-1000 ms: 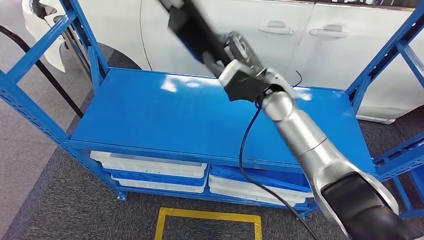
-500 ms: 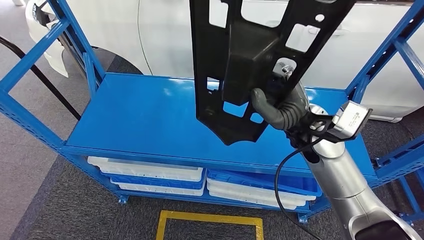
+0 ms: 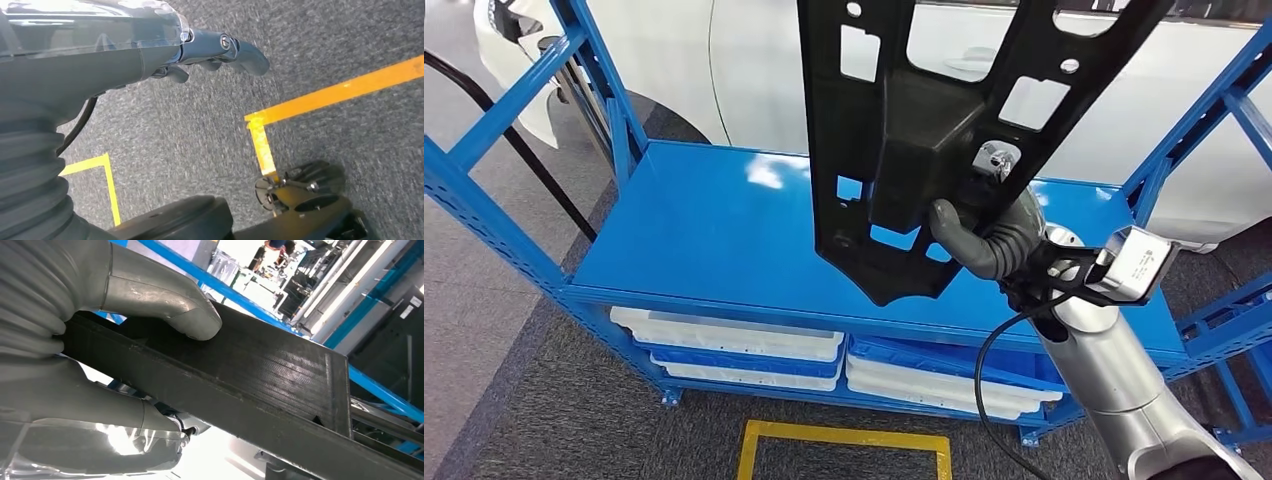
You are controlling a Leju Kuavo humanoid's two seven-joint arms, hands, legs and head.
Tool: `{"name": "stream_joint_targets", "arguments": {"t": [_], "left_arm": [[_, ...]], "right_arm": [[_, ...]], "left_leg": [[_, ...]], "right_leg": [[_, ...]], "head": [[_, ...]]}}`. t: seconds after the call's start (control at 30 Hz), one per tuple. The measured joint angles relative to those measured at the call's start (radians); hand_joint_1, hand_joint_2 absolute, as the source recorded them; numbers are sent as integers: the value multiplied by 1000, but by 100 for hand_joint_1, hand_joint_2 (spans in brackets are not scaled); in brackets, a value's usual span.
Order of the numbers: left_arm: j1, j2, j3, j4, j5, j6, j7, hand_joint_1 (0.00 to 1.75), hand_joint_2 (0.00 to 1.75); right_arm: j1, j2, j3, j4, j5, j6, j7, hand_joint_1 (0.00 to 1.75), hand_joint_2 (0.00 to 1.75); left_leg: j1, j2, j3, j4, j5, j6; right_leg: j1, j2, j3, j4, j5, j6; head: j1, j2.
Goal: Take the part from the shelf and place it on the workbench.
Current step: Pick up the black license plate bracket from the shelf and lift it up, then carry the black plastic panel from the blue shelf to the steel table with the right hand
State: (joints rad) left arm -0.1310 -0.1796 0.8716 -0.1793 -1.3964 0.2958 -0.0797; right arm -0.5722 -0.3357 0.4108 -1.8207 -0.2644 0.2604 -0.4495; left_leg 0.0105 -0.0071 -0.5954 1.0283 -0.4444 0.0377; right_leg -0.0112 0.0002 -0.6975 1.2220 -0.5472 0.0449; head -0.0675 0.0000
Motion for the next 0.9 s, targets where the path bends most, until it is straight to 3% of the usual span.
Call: {"name": "stream_joint_targets", "arguments": {"t": [0.03,0.07,0.1,0.17,0.23,0.3,0.4,0.43,0.5,0.57,0.6,0.63,0.67,0.73,0.8,0.9], "left_arm": [[1,0,0,0,-3,13,5,0,175],[2,0,0,0,-3,25,8,0,175],[4,1,0,0,1,34,7,0,175],[6,1,1,0,15,33,0,0,175],[7,1,2,0,26,14,0,0,175],[6,2,4,0,34,-4,5,0,175],[3,3,6,-1,35,-10,15,0,175],[2,4,6,-1,33,-12,18,0,175],[-3,4,6,-1,28,-21,26,0,175],[-9,4,6,-1,25,-28,34,0,175],[-11,4,6,-1,23,-30,37,0,175],[-12,4,6,-1,21,-31,41,0,175],[-11,4,6,-1,19,-31,43,0,175],[-8,5,6,-1,15,-33,45,0,175],[-8,6,6,-1,14,-35,44,0,175],[-9,6,6,-1,12,-36,41,0,175]], "right_arm": [[29,0,0,-4,-6,11,-6,175,175],[69,0,2,-8,-7,21,-19,175,175],[114,0,4,-12,-2,28,-37,175,175],[198,0,12,-20,14,28,-76,175,175],[266,1,17,-27,18,25,-101,175,175],[323,1,18,-31,20,30,-106,175,175],[370,10,17,-32,19,50,-73,175,175],[373,18,15,-31,11,53,-51,175,175],[372,44,5,-27,-14,58,1,175,175],[367,74,-12,-19,-33,65,39,175,175],[363,87,-21,-15,-39,68,49,175,175],[359,98,-30,-12,-43,71,56,175,175],[356,107,-38,-10,-47,74,60,175,175],[351,120,-53,-9,-52,79,62,175,175],[351,129,-65,-9,-55,82,64,175,175],[356,134,-79,-12,-54,81,64,175,175]], "left_leg": [[-1,-1,0,0,0,1],[-1,-3,1,0,-1,1],[-1,-6,2,0,-1,2],[-3,-11,4,0,-3,0],[-7,-13,4,1,-5,-6],[-7,-13,4,-2,-7,-15],[-9,-10,5,12,-25,-31],[-9,-8,-8,46,-48,-36],[-6,-3,-60,166,-113,-44],[-4,-1,-102,260,-142,-50],[-3,0,-99,256,-129,-51],[-2,-1,-76,213,-98,-50],[0,-8,-41,142,-62,-49],[2,-30,15,28,-23,-43],[-1,-40,26,0,-22,-34],[-2,-20,29,-12,-12,-13]], "right_leg": [[-1,0,-26,56,-19,2],[-1,0,-37,81,-20,2],[-1,0,-30,66,-2,-1],[0,-1,33,-66,63,-12],[8,-3,88,-181,102,-24],[15,-4,98,-204,103,-32],[7,-2,107,-220,109,-46],[3,-1,110,-225,112,-50],[2,2,112,-228,114,-55],[3,8,111,-225,114,-55],[3,13,111,-223,113,-54],[2,20,111,-221,113,-54],[2,28,111,-217,112,-52],[4,43,104,-209,111,-43],[3,55,96,-206,115,-31],[-2,53,88,-196,109,-14]], "head": [[0,0],[0,0],[0,0],[0,0],[0,0],[0,0],[0,0],[0,0],[0,0],[0,0],[0,0],[0,0],[0,0],[0,0],[0,0],[0,0]]}}
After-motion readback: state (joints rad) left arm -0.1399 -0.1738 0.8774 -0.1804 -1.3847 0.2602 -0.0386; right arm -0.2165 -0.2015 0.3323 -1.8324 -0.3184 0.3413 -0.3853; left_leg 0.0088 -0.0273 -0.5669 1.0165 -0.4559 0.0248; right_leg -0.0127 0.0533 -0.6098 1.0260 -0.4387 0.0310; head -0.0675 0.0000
